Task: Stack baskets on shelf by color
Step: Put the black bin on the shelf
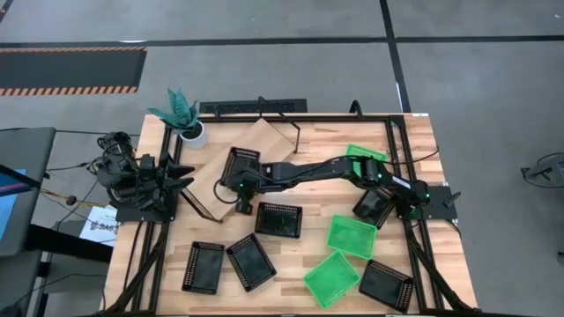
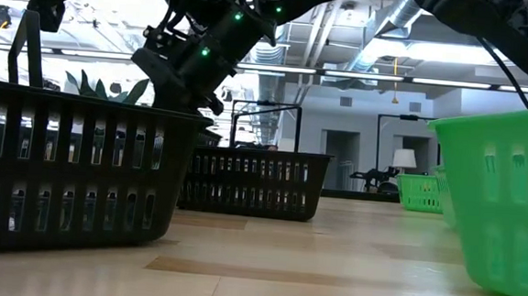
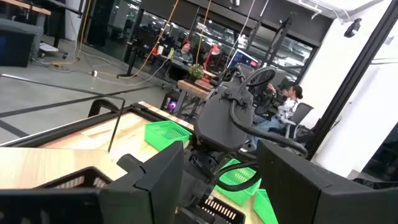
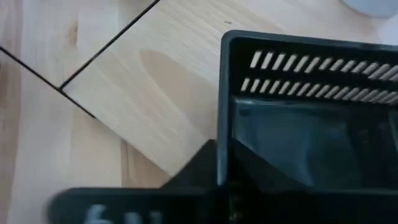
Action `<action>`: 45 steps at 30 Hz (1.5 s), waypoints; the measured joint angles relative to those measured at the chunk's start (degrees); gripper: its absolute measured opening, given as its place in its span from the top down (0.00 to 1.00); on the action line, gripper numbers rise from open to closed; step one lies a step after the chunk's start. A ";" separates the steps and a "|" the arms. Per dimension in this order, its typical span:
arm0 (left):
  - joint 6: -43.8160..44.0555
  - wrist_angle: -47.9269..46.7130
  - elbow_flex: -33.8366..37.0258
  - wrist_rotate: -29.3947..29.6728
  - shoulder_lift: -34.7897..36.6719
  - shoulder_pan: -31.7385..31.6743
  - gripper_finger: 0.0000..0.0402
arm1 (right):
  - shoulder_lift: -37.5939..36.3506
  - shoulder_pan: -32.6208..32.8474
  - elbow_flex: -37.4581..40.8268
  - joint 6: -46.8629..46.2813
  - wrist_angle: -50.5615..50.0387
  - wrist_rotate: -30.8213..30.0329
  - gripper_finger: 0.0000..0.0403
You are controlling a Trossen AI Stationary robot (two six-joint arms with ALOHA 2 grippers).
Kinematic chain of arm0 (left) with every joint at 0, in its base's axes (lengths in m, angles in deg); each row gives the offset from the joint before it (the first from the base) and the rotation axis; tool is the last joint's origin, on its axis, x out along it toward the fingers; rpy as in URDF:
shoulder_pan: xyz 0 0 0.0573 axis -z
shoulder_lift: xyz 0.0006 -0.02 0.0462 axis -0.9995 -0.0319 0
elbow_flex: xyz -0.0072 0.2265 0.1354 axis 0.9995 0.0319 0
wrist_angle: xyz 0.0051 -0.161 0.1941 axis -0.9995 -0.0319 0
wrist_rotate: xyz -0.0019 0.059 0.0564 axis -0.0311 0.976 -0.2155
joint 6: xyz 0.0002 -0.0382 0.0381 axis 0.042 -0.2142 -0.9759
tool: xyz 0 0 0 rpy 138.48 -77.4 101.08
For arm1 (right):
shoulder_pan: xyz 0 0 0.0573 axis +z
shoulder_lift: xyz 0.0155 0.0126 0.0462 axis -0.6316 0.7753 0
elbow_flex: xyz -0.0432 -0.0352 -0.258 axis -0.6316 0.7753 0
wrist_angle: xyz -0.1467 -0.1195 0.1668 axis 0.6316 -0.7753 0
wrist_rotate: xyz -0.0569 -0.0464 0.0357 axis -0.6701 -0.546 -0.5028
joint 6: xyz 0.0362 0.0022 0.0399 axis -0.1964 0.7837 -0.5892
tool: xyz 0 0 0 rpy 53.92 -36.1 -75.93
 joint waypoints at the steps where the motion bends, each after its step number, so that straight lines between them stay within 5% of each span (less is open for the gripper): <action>1: 0.00 0.02 0.00 -0.02 0.00 0.00 0.52 | -0.06 0.00 0.00 1.25 -0.06 -0.02 0.95; 12: 0.00 0.11 0.00 -0.01 -0.01 0.00 0.52 | -0.42 3.59 0.00 25.32 0.06 5.63 0.98; 28: 0.00 0.11 0.00 -0.02 -0.01 0.01 0.52 | -0.42 3.61 0.00 45.75 0.21 6.18 0.90; 45: -0.01 -0.86 0.00 -0.02 0.00 0.01 0.52 | -0.44 2.94 0.00 47.79 4.68 8.94 0.63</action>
